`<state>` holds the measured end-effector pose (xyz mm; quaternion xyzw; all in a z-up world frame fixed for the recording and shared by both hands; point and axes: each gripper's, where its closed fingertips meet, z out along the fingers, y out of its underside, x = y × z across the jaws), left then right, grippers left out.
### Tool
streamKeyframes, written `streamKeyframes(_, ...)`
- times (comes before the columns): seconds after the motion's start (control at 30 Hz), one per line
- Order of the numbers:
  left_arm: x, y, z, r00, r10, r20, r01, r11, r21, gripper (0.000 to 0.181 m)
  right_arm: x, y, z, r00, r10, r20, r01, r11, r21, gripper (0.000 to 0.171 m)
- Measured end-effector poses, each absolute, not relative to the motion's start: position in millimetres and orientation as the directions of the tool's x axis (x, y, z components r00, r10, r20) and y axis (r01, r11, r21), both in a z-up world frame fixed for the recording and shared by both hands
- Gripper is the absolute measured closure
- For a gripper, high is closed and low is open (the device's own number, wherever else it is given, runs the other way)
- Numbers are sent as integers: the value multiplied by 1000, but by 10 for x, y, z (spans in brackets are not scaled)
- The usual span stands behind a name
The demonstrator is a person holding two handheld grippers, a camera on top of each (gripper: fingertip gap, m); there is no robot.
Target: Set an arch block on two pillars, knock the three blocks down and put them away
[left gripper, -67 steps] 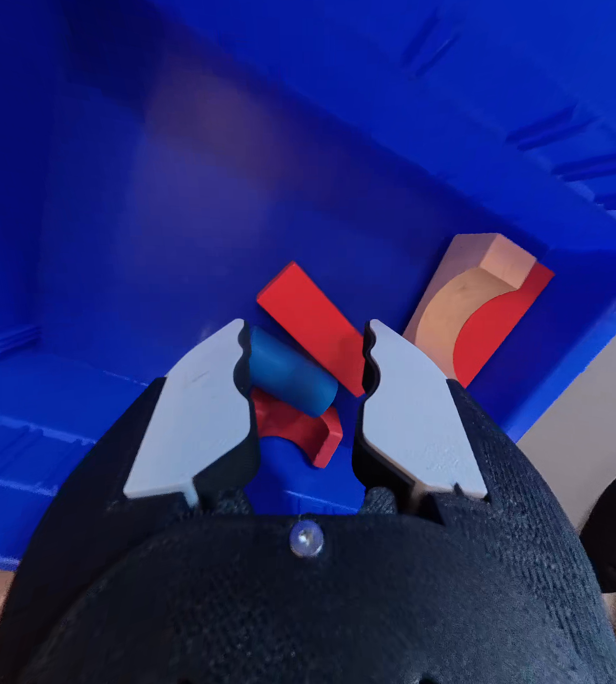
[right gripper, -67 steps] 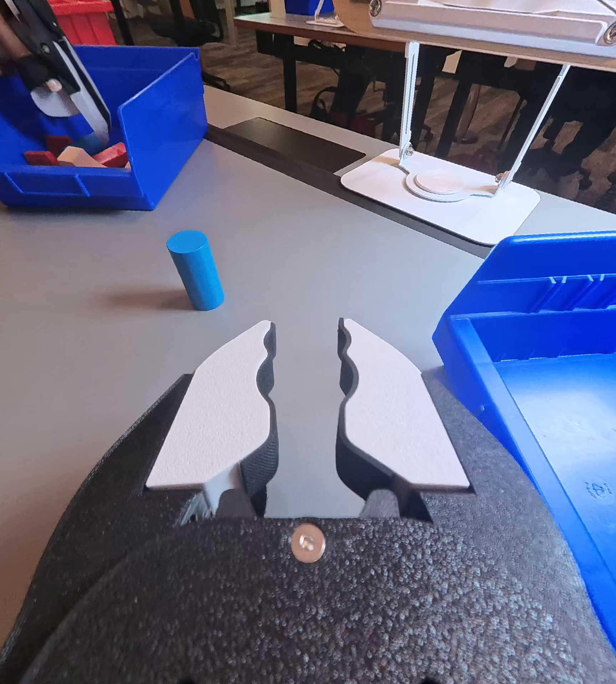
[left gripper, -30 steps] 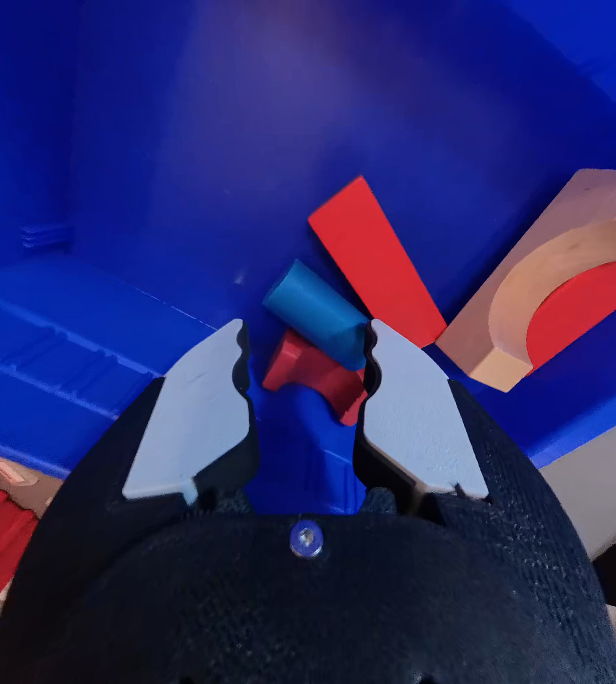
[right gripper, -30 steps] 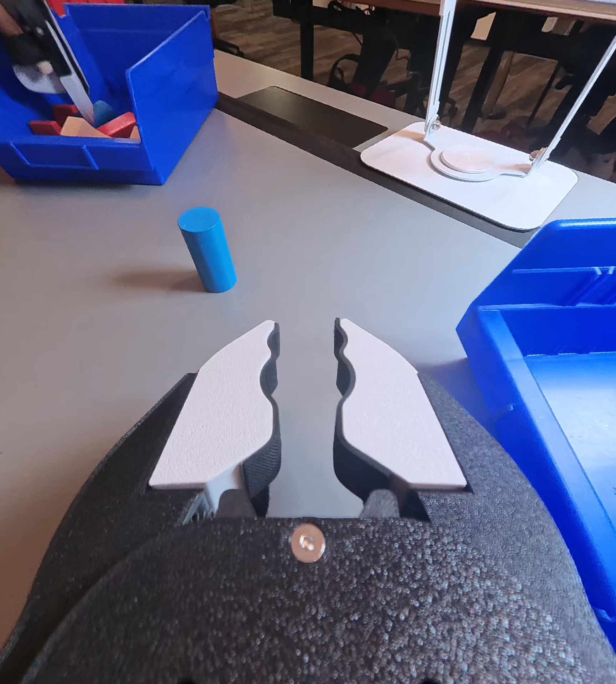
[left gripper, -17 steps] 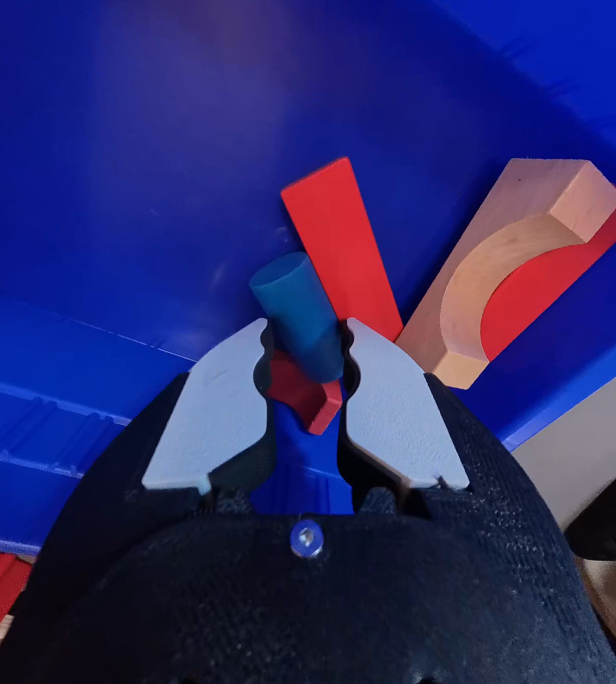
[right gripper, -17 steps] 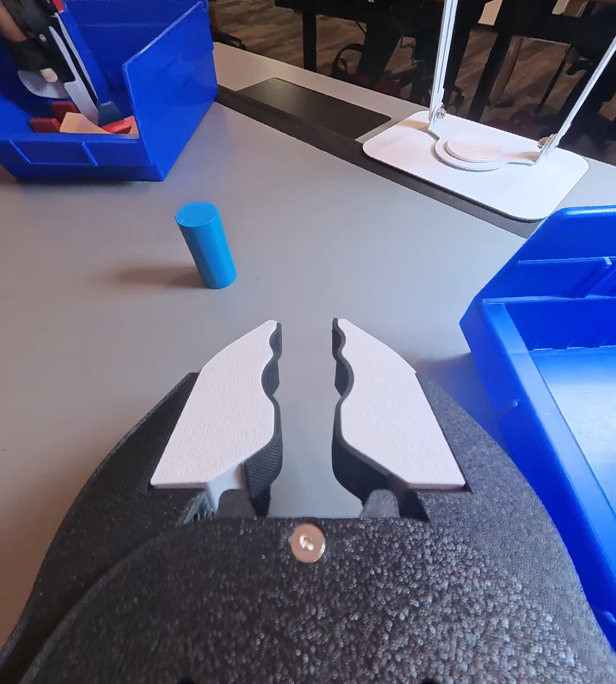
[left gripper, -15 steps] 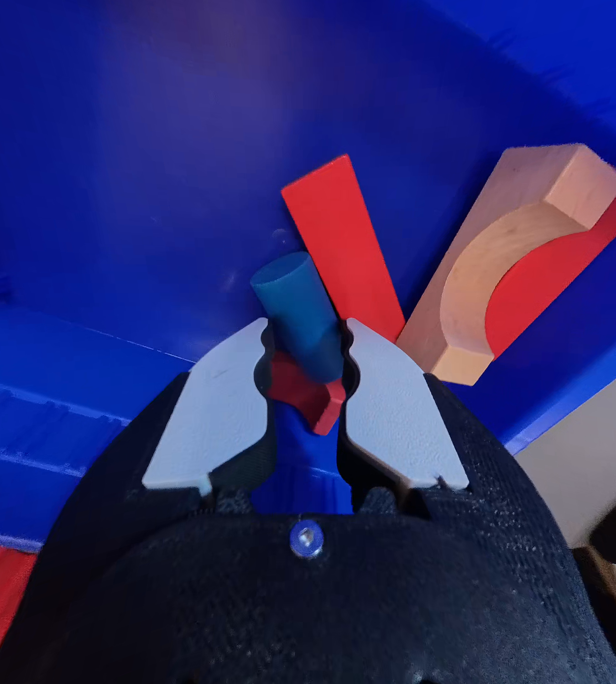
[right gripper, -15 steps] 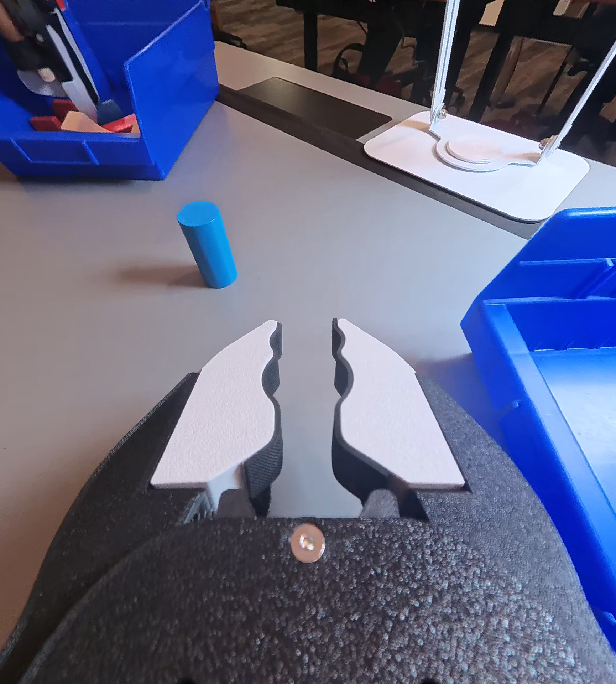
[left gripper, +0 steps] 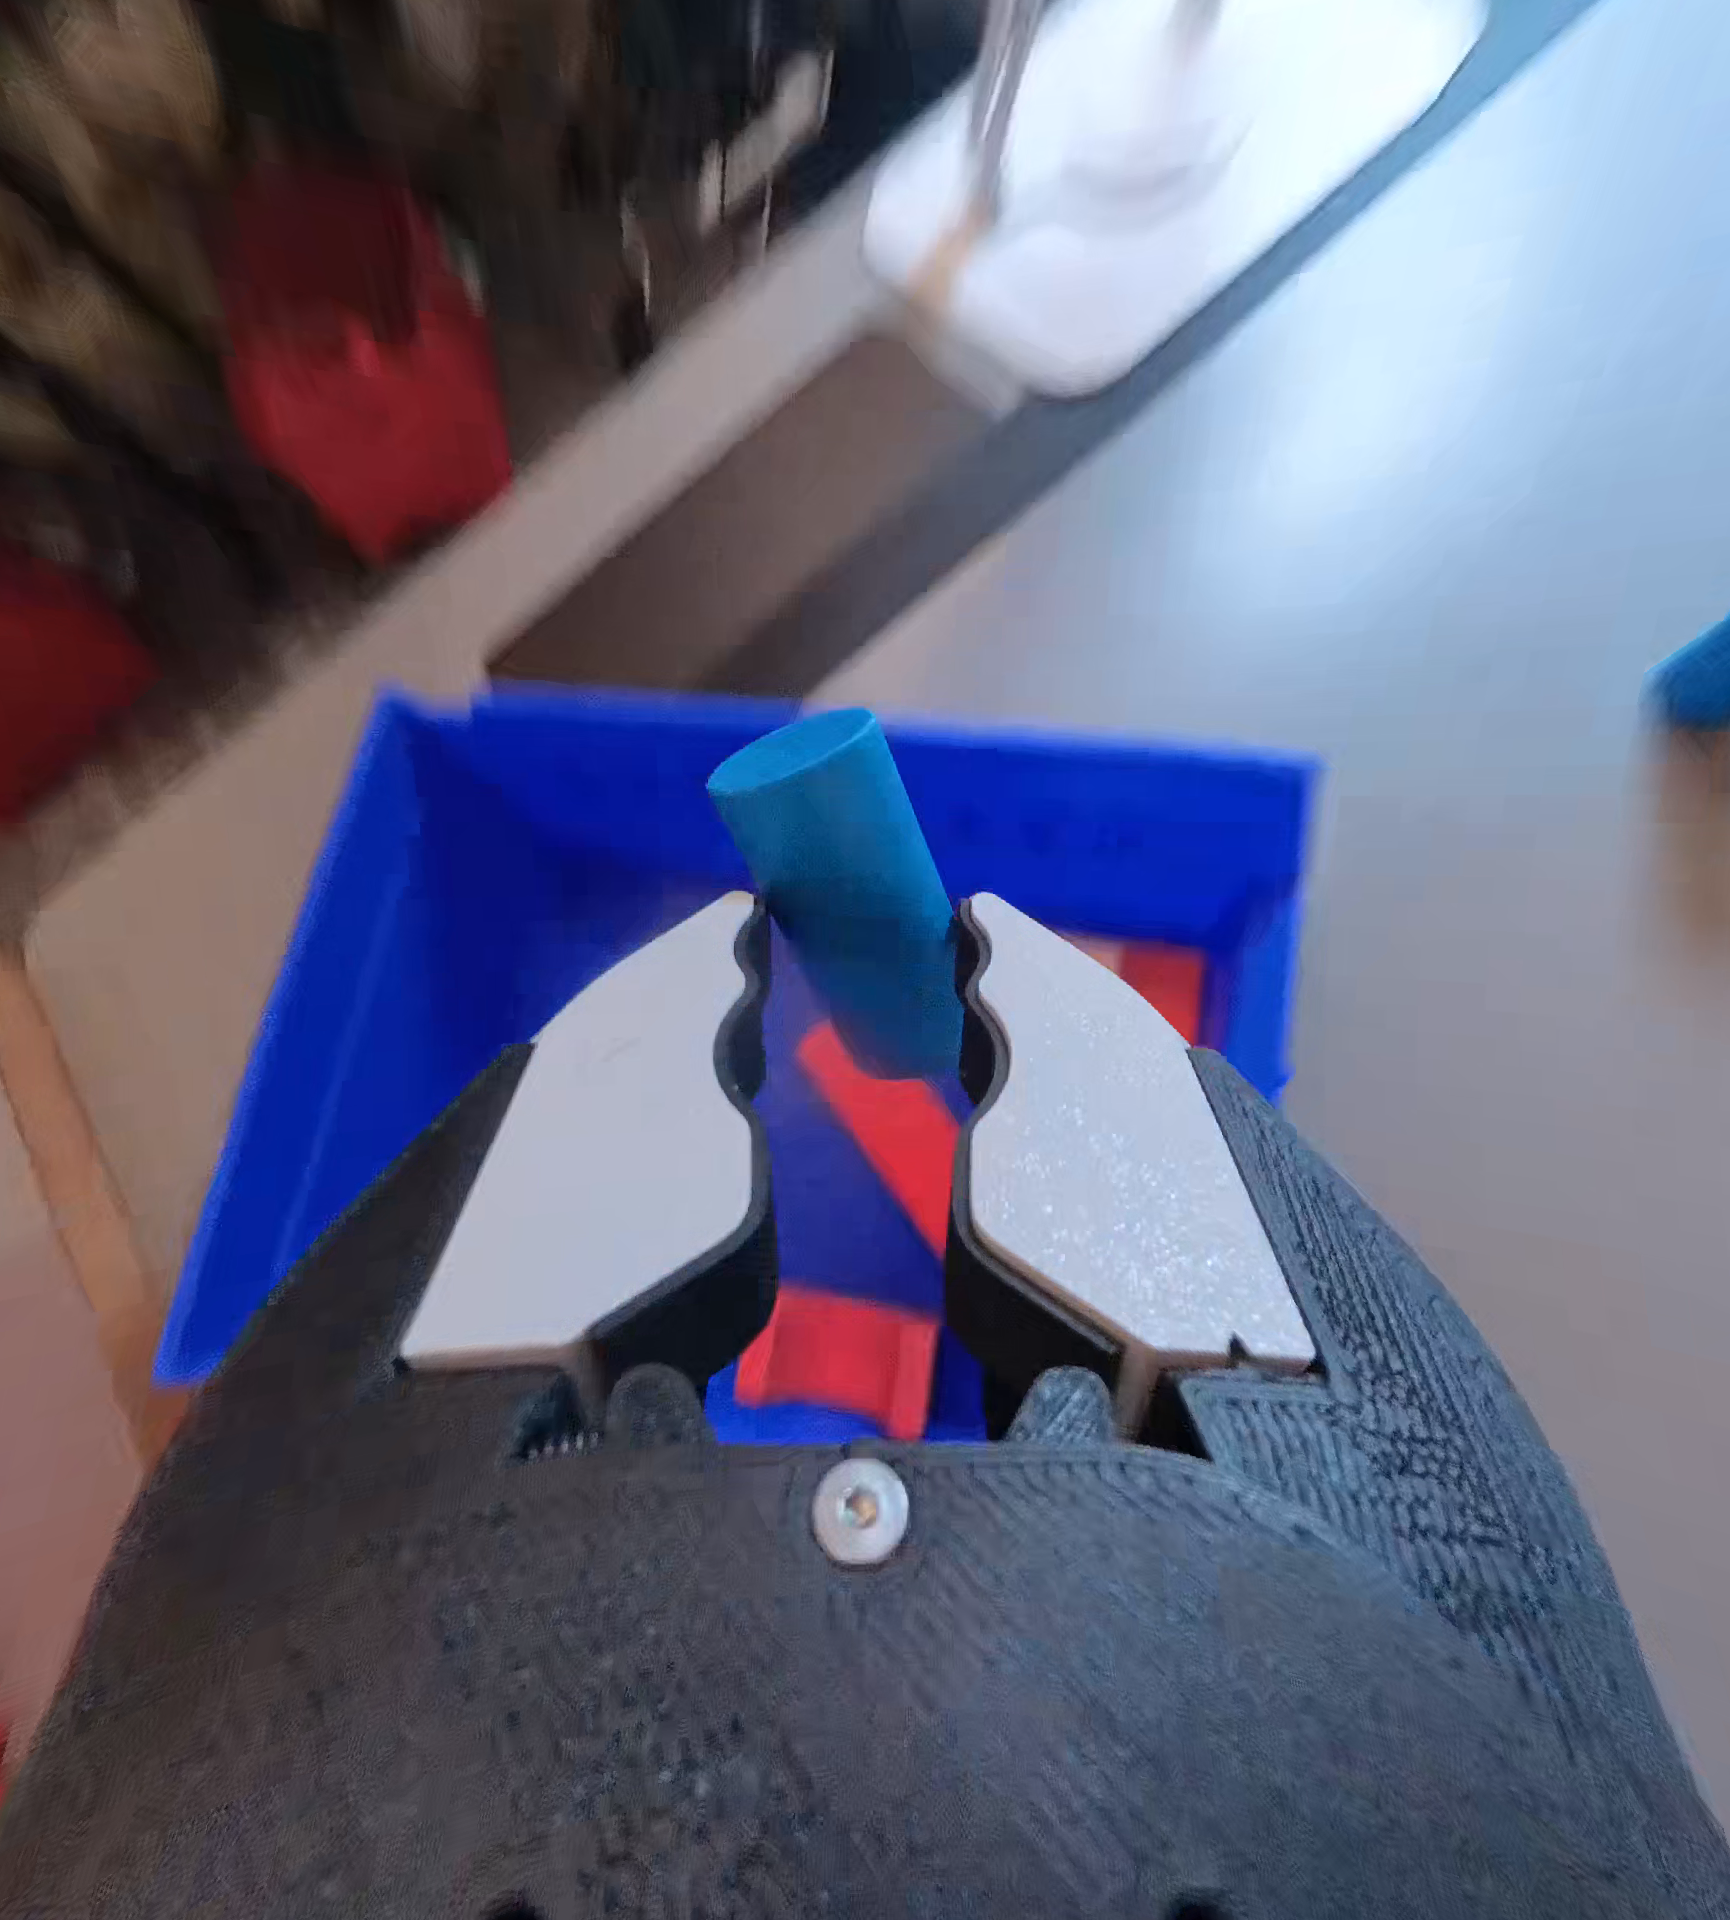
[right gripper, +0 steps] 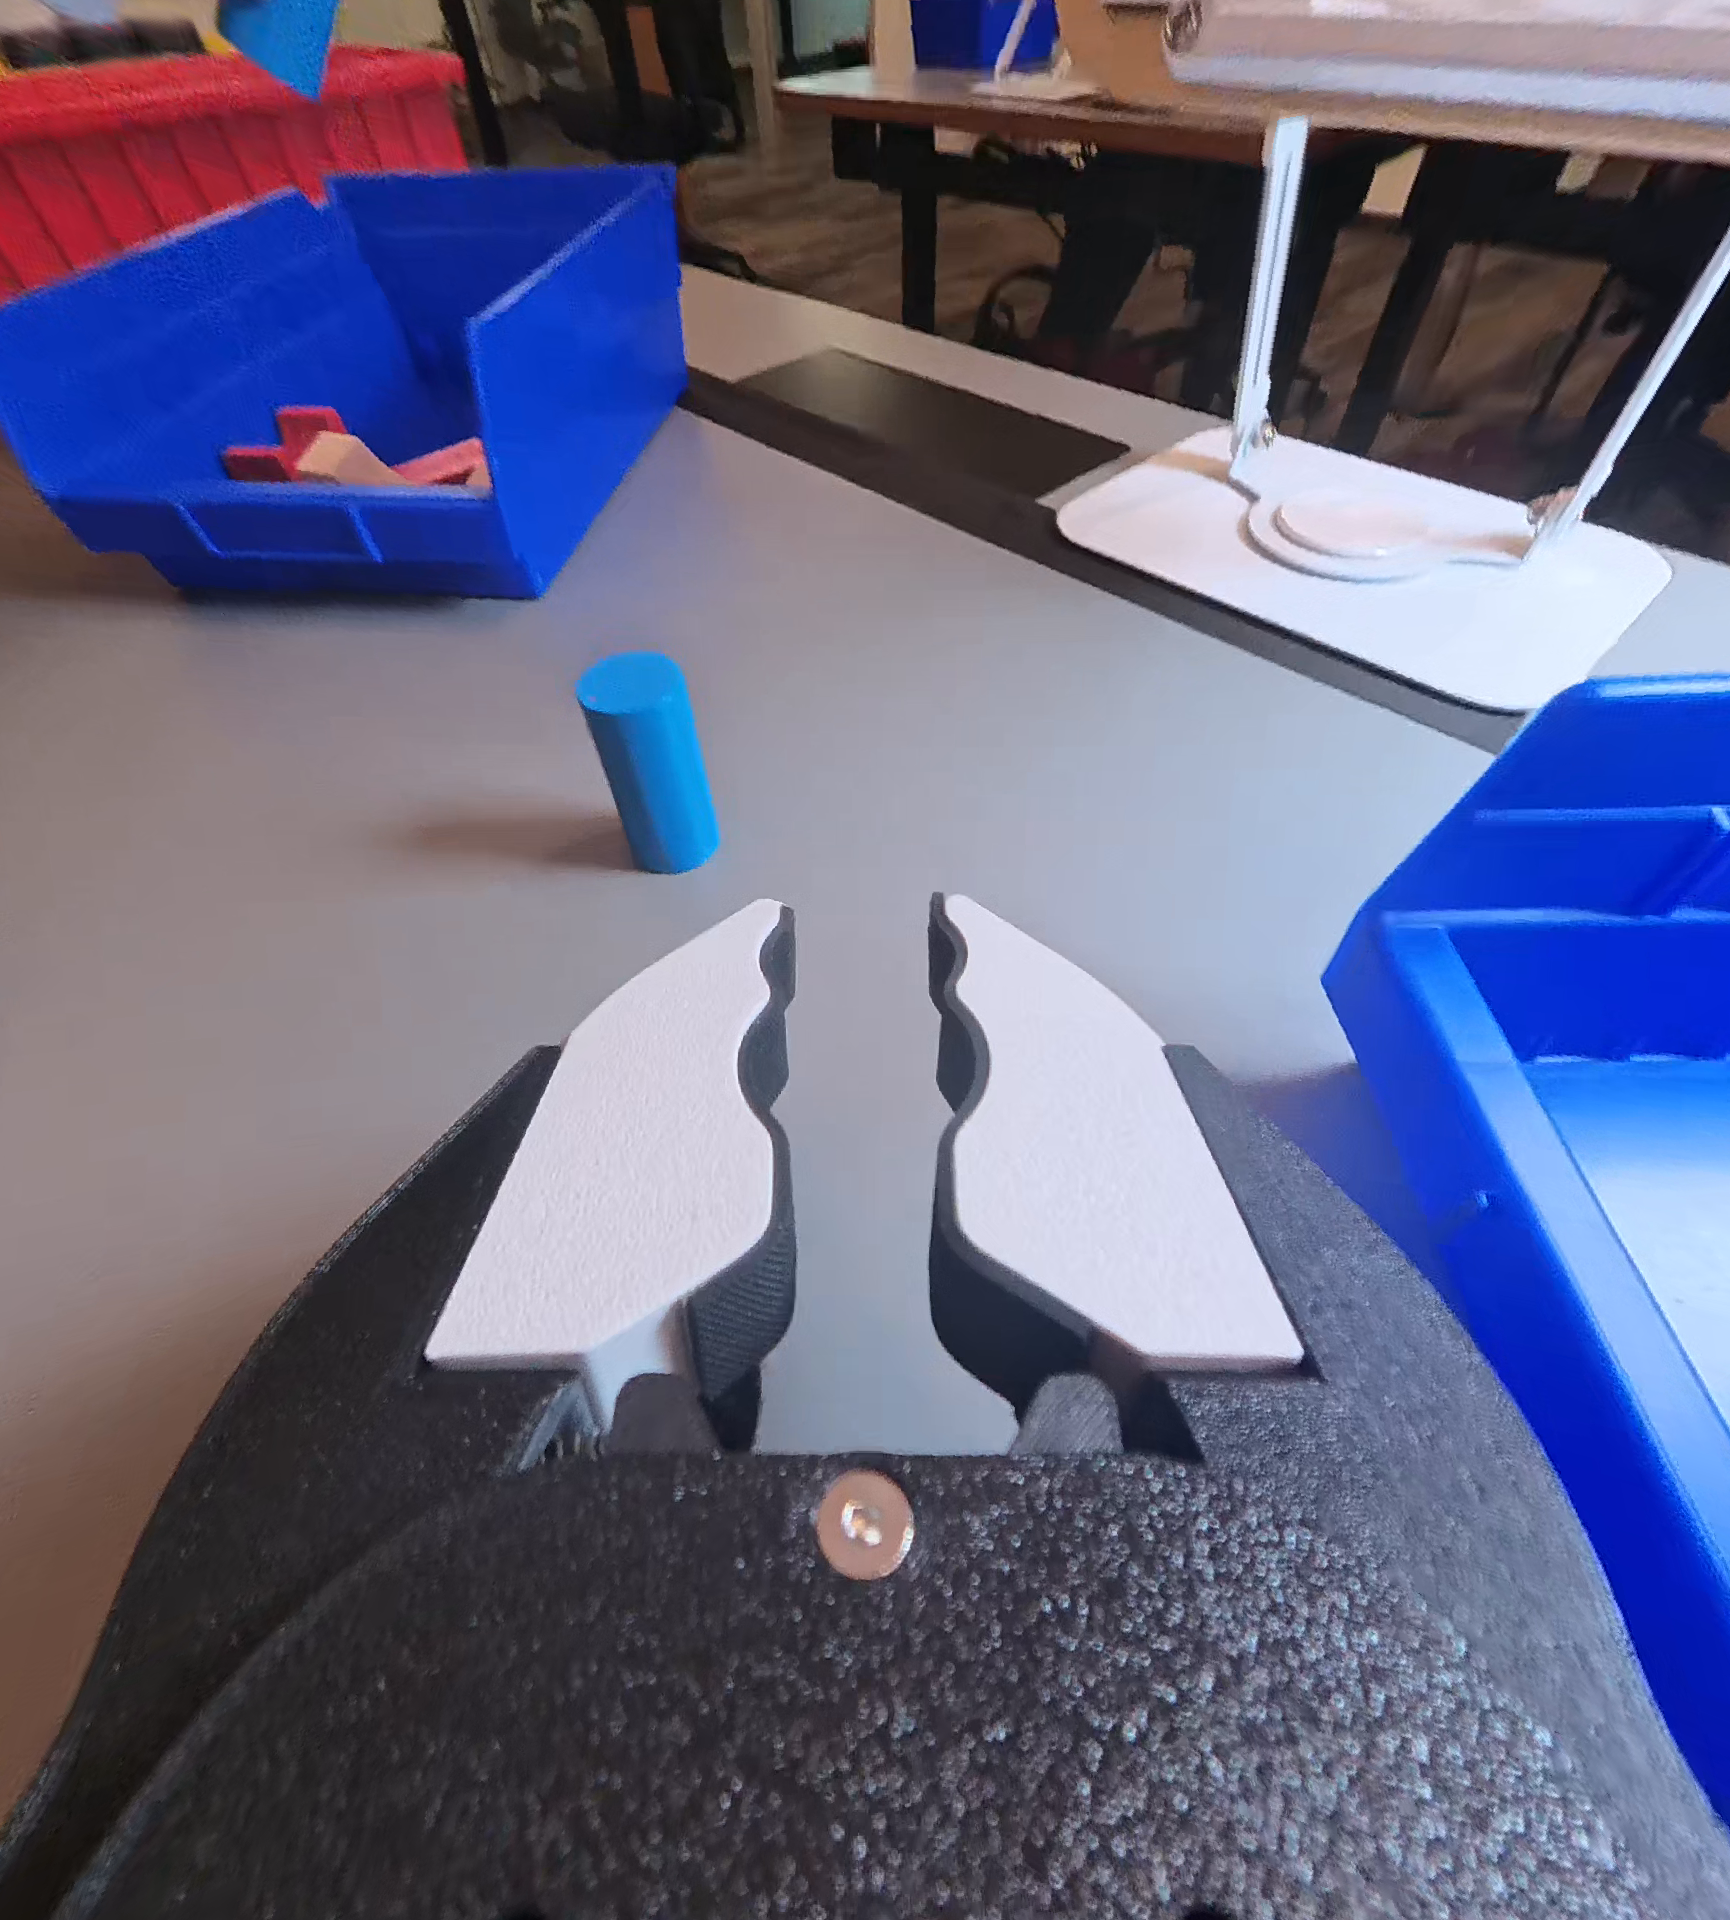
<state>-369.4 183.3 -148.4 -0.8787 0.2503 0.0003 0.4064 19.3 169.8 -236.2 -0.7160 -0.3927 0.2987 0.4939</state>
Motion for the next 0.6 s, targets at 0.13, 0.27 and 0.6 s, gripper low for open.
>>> streamKeyframes(0.13, -2928, 1583, -870, 821, -502, -271, -408, -184, -894, 147, 115, 1563, -2195, 439, 898, -31, 208, -135, -969, 145)
streamKeyframes(0.27, -2043, 1167, -763, 759, -549, -349, -344, 117, -932, 147, 23, 1379, -2091, 352, 936, -14, 178, -82, -981, 143)
streamKeyframes(0.6, -575, 964, -1895, 619, -680, -394, -354, 206, -912, 147, -98, 1012, -1946, 138, 984, -108, 114, -124, -986, 136)
